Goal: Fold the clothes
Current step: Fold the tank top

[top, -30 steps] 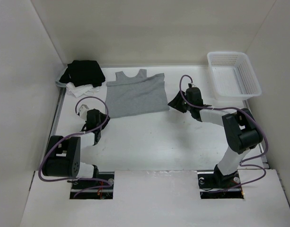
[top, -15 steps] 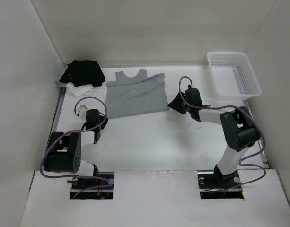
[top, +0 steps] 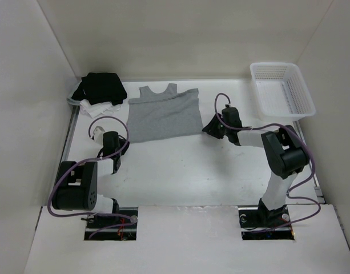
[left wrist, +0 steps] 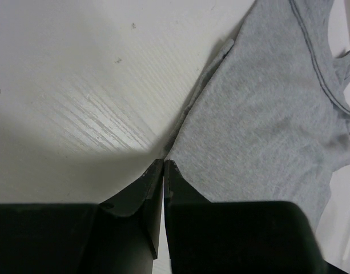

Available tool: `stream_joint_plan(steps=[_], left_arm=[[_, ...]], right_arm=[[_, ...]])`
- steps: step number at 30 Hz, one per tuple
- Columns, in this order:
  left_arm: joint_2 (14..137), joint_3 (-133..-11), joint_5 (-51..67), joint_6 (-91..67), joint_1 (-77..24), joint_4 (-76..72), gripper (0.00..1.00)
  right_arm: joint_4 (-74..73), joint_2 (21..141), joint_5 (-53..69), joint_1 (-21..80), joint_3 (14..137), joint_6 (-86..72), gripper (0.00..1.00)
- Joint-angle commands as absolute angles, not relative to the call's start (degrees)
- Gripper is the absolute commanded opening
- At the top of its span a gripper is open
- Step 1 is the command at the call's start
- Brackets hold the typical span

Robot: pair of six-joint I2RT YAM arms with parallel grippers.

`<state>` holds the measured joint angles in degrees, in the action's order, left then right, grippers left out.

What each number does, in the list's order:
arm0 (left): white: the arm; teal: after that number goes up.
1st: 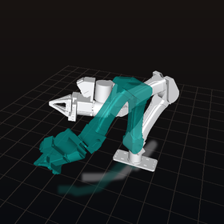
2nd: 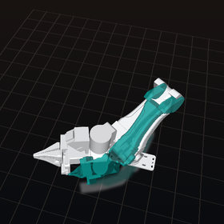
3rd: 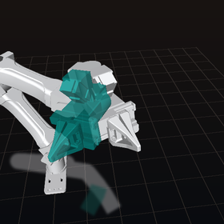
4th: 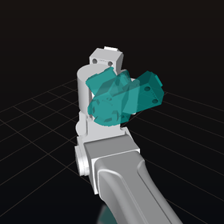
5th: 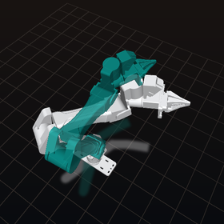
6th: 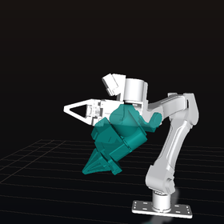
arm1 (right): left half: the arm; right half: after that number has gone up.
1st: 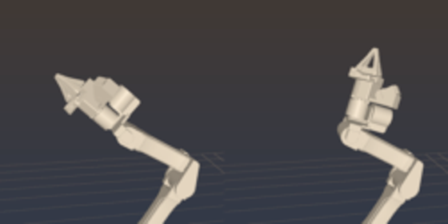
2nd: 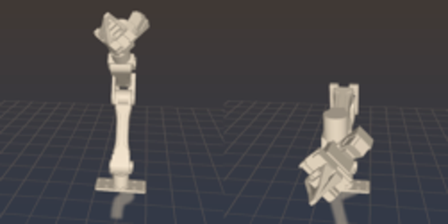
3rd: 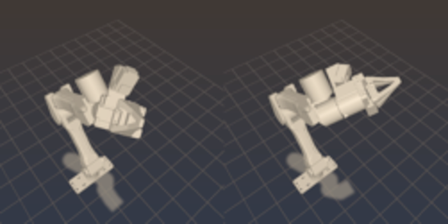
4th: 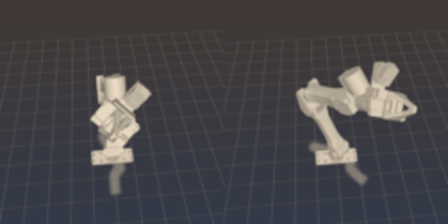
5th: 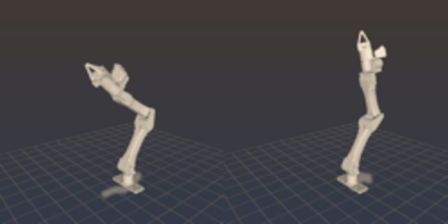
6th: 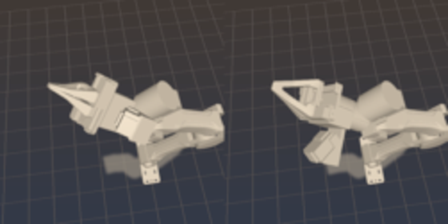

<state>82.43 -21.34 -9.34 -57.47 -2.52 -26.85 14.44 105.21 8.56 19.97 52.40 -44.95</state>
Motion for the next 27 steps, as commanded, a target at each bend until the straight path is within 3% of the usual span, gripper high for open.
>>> stream_joint_plan(steps=[1, 8, 13, 20, 24, 27], left_arm=[[78.67, -20.83, -10.20, -57.04, -2.24, -30.76, 0.02], [78.05, -20.39, -10.02, -57.04, -2.33, -30.85, 0.02], [78.22, -20.30, -9.84, -57.13, -2.33, -31.11, 0.02], [77.26, -20.57, -9.76, -57.39, -2.42, -31.38, 0.01], [72.44, -20.74, -9.40, -57.39, -3.73, -30.77, 0.00], [61.57, -21.70, -8.96, -56.87, -5.40, -25.52, 0.00]], right_arm=[[15.03, 107.05, 9.14, 20.17, 55.02, -45.79, 0.39], [15.29, 108.28, 9.93, 20.34, 55.90, -46.58, 0.31], [15.12, 108.81, 11.42, 20.34, 56.43, -46.93, 0.32], [17.13, 108.29, 11.25, 20.34, 55.55, -47.81, 0.09], [22.58, 101.45, 9.50, 20.34, 50.81, -48.25, 0.04], [21.63, 89.61, 6.87, 21.75, 45.72, -46.24, 0.04]])
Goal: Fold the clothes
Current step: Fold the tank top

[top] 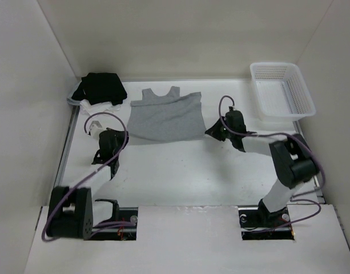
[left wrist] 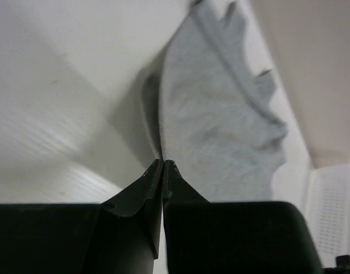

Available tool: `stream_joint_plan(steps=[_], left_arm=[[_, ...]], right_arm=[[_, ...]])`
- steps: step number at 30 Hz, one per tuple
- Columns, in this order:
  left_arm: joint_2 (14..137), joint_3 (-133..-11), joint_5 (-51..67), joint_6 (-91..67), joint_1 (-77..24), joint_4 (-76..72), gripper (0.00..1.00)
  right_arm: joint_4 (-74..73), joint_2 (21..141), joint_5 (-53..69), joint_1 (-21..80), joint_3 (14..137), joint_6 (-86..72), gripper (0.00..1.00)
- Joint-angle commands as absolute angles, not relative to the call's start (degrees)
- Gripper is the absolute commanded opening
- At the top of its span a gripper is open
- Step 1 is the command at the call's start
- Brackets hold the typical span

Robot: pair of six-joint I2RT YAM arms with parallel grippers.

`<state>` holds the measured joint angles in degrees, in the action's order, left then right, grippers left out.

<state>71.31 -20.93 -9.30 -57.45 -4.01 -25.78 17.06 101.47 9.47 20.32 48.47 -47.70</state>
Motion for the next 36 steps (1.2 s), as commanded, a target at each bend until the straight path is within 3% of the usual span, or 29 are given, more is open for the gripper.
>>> stream_joint_plan(steps=[1, 6, 10, 19, 23, 25, 28, 31, 36], left_arm=[[56.83, -22.67, -9.14, -56.17, -5.84, -22.10, 0.00], [34.41, -29.51, -10.46, -52.39, -7.16, -5.57, 0.00], [23.32, -36.37, -10.11, -50.54, -8.56, 5.51, 0.00], [11.08, -48.24, -9.76, -50.19, -10.85, 24.86, 0.00], [12.38, -44.58, -9.76, -50.18, -11.12, 25.14, 0.01], [15.10, -40.80, -9.84, -50.27, -11.12, 22.17, 0.01], [22.56, -35.00, -10.37, -50.36, -11.12, 14.27, 0.01], [35.72, -30.42, -10.55, -51.15, -9.98, 1.63, 0.01], [66.30, -34.35, -10.55, -52.91, -8.92, -18.25, 0.00]], right_arm=[[19.97, 84.69, 5.55, 22.36, 44.22, -45.27, 0.04], [3.47, 58.06, -3.58, 28.33, 41.83, -39.56, 0.04], [-12.70, 42.48, -12.45, 35.88, 47.79, -35.95, 0.05], [-33.74, 29.71, -34.61, 60.92, 61.70, -38.23, 0.06], [-32.18, 33.29, -38.06, 62.99, 59.16, -37.18, 0.07], [-29.20, 37.33, -32.82, 55.98, 57.05, -35.60, 0.07], [-18.76, 44.97, -13.96, 38.86, 51.70, -34.54, 0.06], [-7.42, 57.00, 0.93, 24.07, 48.70, -36.90, 0.06], [2.80, 83.97, 7.73, 17.63, 57.10, -38.58, 0.06]])
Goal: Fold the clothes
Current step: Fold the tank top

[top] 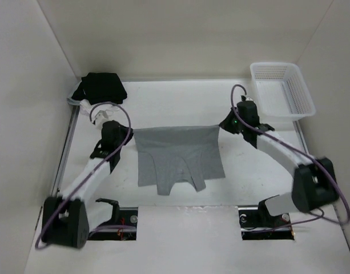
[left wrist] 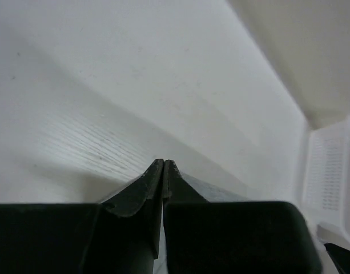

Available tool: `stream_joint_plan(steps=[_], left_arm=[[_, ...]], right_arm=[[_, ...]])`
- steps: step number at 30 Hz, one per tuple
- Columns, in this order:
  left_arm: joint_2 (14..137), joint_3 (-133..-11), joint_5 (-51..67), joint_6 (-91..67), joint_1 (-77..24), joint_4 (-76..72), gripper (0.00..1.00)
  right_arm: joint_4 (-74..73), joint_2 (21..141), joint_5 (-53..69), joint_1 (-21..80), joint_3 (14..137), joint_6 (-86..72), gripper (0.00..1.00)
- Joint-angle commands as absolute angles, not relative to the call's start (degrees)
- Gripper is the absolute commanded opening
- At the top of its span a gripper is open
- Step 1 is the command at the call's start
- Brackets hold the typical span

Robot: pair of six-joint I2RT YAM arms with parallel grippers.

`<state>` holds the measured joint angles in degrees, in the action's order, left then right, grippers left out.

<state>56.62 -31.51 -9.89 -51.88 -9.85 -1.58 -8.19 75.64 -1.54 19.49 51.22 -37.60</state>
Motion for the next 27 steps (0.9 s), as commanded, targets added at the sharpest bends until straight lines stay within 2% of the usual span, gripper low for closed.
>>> stream_joint_plan(steps=[1, 6, 11, 15, 20, 27], left_arm=[[72.01, -36.54, -10.63, -53.17, -8.83, -20.72, 0.00], [91.03, -49.63, -8.88, -53.79, -6.29, -23.64, 0.00], [94.66, -54.14, -6.77, -54.23, -4.44, -23.55, 0.00], [89.23, -47.83, -6.59, -55.19, -5.57, -26.18, 0.01], [80.35, -36.58, -6.07, -57.30, -6.63, -29.97, 0.01], [63.83, -24.01, -3.70, -56.78, -6.28, -28.92, 0.01]], right_arm=[[3.33, 89.07, 8.43, 16.75, 60.44, -38.67, 0.06], [1.24, 105.36, 10.72, 13.32, 76.35, -38.85, 0.06], [0.26, 107.58, 12.04, 12.08, 80.77, -39.29, 0.06], [1.58, 102.76, 11.78, 12.08, 74.20, -39.11, 0.06], [8.95, 92.83, 10.99, 12.26, 58.65, -41.57, 0.06], [11.60, 81.49, 8.35, 13.40, 44.84, -42.36, 0.06]])
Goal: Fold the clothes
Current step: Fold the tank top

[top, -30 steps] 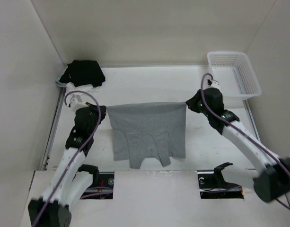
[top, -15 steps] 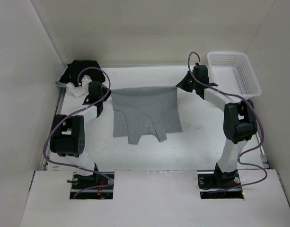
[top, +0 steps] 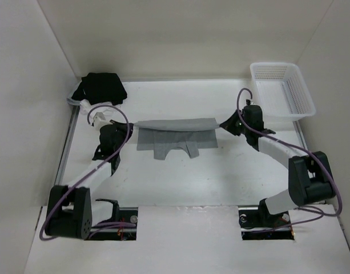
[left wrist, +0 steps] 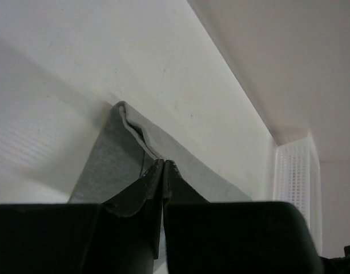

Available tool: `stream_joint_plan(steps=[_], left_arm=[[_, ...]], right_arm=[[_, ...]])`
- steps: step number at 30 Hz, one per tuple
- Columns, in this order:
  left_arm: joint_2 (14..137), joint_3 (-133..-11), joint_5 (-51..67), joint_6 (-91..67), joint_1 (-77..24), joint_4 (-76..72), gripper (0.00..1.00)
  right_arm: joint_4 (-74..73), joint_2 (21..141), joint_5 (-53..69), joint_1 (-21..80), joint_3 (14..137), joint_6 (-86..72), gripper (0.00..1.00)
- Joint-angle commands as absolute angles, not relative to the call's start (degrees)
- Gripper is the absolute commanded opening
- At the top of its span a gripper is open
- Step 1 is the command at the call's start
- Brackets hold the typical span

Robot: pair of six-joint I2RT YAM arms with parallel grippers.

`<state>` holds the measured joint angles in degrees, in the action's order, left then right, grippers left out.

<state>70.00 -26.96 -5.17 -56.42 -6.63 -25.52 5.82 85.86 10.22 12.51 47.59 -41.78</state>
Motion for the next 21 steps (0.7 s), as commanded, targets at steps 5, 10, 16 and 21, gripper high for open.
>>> stream_joint_plan(steps=[5, 10, 16, 21], left_arm=[[52.23, -15.92, -1.76, -56.43, -5.84, -24.01, 0.01], [43.25, -10.90, -0.18, -56.16, -5.14, -18.12, 0.01], [33.24, -5.63, 2.02, -56.16, -4.35, -9.33, 0.01], [26.38, -4.04, 2.11, -55.99, -2.25, 2.61, 0.06]], right_arm=[[11.78, 75.60, 5.46, 16.82, 36.23, -42.36, 0.06], [10.90, 71.46, 2.38, 19.20, 30.42, -42.45, 0.06], [7.91, 69.43, -0.79, 19.82, 25.76, -44.29, 0.06], [6.95, 70.22, -0.79, 21.40, 23.30, -47.37, 0.14]])
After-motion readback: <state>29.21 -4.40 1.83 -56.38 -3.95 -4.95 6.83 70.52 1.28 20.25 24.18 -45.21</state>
